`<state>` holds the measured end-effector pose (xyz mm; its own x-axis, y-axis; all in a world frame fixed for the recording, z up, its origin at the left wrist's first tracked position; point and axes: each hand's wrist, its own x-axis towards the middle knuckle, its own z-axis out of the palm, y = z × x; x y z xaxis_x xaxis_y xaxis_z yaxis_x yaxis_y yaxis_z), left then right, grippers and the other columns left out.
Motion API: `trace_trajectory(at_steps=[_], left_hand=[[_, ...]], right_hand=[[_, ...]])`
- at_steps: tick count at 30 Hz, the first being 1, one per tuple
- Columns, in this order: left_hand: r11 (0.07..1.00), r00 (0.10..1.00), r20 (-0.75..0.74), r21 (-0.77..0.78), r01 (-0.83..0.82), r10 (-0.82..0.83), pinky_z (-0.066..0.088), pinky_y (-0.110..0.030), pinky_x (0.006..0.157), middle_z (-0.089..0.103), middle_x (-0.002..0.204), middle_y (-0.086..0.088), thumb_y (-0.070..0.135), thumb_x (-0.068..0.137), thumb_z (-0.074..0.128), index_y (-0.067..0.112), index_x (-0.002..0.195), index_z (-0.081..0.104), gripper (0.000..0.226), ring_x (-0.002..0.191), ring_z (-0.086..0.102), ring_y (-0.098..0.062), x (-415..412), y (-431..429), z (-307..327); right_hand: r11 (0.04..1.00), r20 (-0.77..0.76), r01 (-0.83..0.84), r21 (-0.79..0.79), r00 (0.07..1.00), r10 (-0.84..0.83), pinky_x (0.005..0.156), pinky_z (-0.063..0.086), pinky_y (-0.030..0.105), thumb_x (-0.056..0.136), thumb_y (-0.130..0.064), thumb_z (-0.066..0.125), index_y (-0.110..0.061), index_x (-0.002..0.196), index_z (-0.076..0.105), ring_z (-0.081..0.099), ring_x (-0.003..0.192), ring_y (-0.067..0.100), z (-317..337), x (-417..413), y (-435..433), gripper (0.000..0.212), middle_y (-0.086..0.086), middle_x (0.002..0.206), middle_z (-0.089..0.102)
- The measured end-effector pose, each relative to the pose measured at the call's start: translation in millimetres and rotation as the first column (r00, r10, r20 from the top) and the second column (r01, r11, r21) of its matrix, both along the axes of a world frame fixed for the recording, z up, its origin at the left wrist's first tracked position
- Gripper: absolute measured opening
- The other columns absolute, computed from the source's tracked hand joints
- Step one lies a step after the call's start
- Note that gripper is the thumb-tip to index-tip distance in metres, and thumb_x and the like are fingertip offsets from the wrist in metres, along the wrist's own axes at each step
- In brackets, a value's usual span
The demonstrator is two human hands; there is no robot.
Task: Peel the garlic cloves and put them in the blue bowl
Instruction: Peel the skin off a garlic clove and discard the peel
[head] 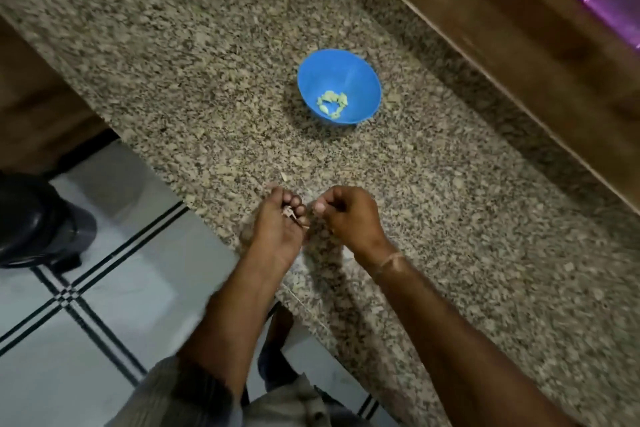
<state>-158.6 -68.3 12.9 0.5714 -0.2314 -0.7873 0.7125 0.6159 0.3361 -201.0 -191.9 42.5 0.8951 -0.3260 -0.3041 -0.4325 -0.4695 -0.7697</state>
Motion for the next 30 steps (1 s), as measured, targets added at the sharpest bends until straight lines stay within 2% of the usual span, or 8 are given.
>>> trace_trajectory(at_steps=[3, 7, 11, 17, 20, 24, 26, 30], left_hand=[[0.995, 0.999, -0.016, -0.097, -0.034, 0.032, 0.044, -0.028, 0.054, 0.045, 0.058, 0.001, 0.040, 0.110, 0.042, 0.019, 0.063, 0.047, 0.051, 0.055, 0.044, -0.014, -4.1, -11.8, 2.4], [0.979, 0.995, -0.063, -0.180, -0.093, 0.083, 0.032, -0.030, 0.056, 0.040, 0.052, 0.001, 0.045, 0.108, 0.042, 0.020, 0.056, 0.047, 0.059, 0.051, 0.039, -0.015, -2.5, -20.5, -0.8], [0.981, 0.995, -0.050, -0.170, -0.093, 0.086, 0.038, -0.027, 0.052, 0.040, 0.046, 0.002, 0.047, 0.109, 0.041, 0.021, 0.057, 0.047, 0.058, 0.043, 0.042, -0.013, -0.7, -19.9, -3.0], [0.978, 0.996, -0.052, -0.195, -0.075, 0.066, 0.050, -0.034, 0.071, 0.055, 0.064, -0.003, 0.057, 0.105, 0.046, 0.019, 0.065, 0.050, 0.055, 0.062, 0.060, -0.019, -1.1, -17.4, -10.2], [0.976, 0.997, -0.024, -0.201, -0.081, 0.077, 0.032, -0.018, 0.040, 0.043, 0.053, 0.005, 0.053, 0.108, 0.041, 0.021, 0.059, 0.047, 0.060, 0.041, 0.041, -0.006, 2.3, -4.3, -11.9], [0.954, 0.996, 0.016, -0.289, -0.077, 0.085, 0.019, -0.018, 0.032, 0.035, 0.046, 0.008, 0.053, 0.109, 0.037, 0.022, 0.050, 0.047, 0.067, 0.033, 0.030, -0.004, 3.3, 20.7, -10.6], [0.959, 0.997, 0.018, -0.274, -0.071, 0.079, 0.018, -0.019, 0.032, 0.035, 0.046, 0.008, 0.053, 0.108, 0.038, 0.022, 0.050, 0.047, 0.066, 0.033, 0.030, -0.005, 2.9, 31.8, -13.3], [0.967, 0.998, 0.052, -0.252, -0.032, 0.046, 0.020, -0.019, 0.032, 0.036, 0.046, 0.008, 0.053, 0.108, 0.036, 0.022, 0.049, 0.048, 0.068, 0.033, 0.032, -0.004, 0.1, 44.6, -20.2]], right_hand=[[0.992, 0.014, -0.035, 0.125, 0.999, 0.033, 0.065, 0.059, 0.030, 0.088, -0.012, 0.082, -0.012, 0.074, 0.077, 0.067, 0.065, 0.007, 30.2, 4.6, 13.8, 0.014, 0.000, 0.069, 0.075], [0.988, -0.006, -0.102, -0.114, 0.995, 0.103, 0.064, 0.054, 0.018, 0.092, -0.011, 0.077, -0.011, 0.081, 0.082, 0.061, 0.057, -0.006, 40.3, 6.0, 20.9, 0.012, -0.009, 0.060, 0.068], [0.999, 0.062, -0.048, 0.007, 0.997, 0.048, 0.082, 0.065, 0.043, 0.087, 0.006, 0.073, -0.010, 0.085, 0.082, 0.078, 0.082, 0.017, 43.4, -4.1, 25.9, 0.019, 0.000, 0.081, 0.080], [0.993, 0.212, 0.002, 0.120, 0.977, -0.028, 0.084, 0.064, 0.046, 0.087, 0.000, 0.076, -0.022, 0.088, 0.080, 0.077, 0.087, 0.015, 39.3, -9.9, 28.5, 0.022, -0.004, 0.088, 0.080], [0.949, 0.265, 0.026, 0.314, 0.958, -0.113, 0.096, 0.060, 0.055, 0.100, -0.009, 0.065, -0.016, 0.113, 0.079, 0.075, 0.108, 0.022, 26.8, -29.0, 11.1, 0.020, 0.003, 0.111, 0.080], [0.874, -0.114, -0.196, -0.444, 0.980, 0.162, 0.130, 0.015, 0.055, 0.105, -0.068, 0.028, -0.018, 0.167, 0.014, 0.004, 0.162, 0.021, -29.3, -88.8, -7.9, 0.081, 0.009, 0.175, 0.008], [0.779, -0.220, -0.283, -0.560, 0.957, 0.190, 0.128, -0.012, 0.056, 0.102, -0.075, 0.022, -0.013, 0.164, -0.017, -0.026, 0.158, 0.023, -46.7, -103.8, 4.3, 0.096, 0.008, 0.171, -0.027], [0.777, -0.159, -0.204, -0.595, 0.978, 0.135, 0.127, -0.012, 0.059, 0.105, -0.071, 0.017, -0.010, 0.164, -0.015, -0.026, 0.158, 0.023, -61.5, -57.6, 25.4, 0.091, 0.010, 0.172, -0.024]])
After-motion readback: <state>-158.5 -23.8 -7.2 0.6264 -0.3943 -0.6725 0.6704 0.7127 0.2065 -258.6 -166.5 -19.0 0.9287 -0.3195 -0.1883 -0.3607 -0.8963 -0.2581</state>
